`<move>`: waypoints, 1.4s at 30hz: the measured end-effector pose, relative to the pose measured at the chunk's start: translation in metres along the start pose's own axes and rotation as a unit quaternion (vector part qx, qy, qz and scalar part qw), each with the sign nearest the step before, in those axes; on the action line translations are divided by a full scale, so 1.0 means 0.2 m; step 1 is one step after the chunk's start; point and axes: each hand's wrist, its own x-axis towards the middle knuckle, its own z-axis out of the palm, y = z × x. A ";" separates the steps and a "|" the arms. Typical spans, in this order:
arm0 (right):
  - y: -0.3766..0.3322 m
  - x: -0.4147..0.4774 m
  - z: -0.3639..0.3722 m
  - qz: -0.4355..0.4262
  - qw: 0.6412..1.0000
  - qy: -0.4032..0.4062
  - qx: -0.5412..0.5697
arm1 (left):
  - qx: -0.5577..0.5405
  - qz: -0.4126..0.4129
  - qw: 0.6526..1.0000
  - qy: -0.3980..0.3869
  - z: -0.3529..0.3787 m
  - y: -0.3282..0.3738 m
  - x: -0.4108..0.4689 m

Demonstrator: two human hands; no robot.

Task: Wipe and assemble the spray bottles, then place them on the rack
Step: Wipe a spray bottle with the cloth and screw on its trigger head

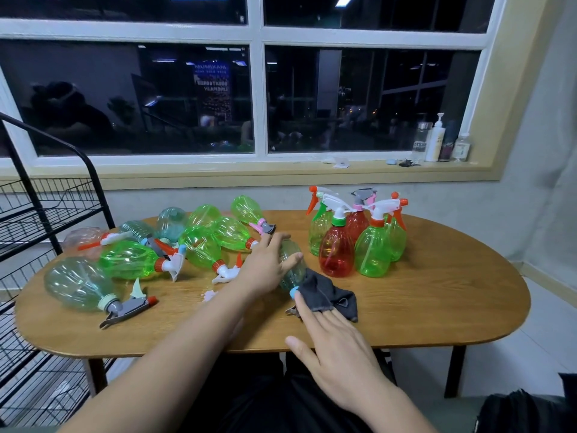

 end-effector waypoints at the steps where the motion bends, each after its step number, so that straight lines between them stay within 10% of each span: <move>1: 0.01 -0.01 -0.01 0.017 1.000 0.000 -0.001 | 0.000 -0.002 1.000 0.000 0.00 0.01 0.00; 42: 0.15 0.03 -0.07 0.185 0.973 0.108 0.091 | 0.016 -0.029 0.999 -0.024 -0.05 -0.01 -0.01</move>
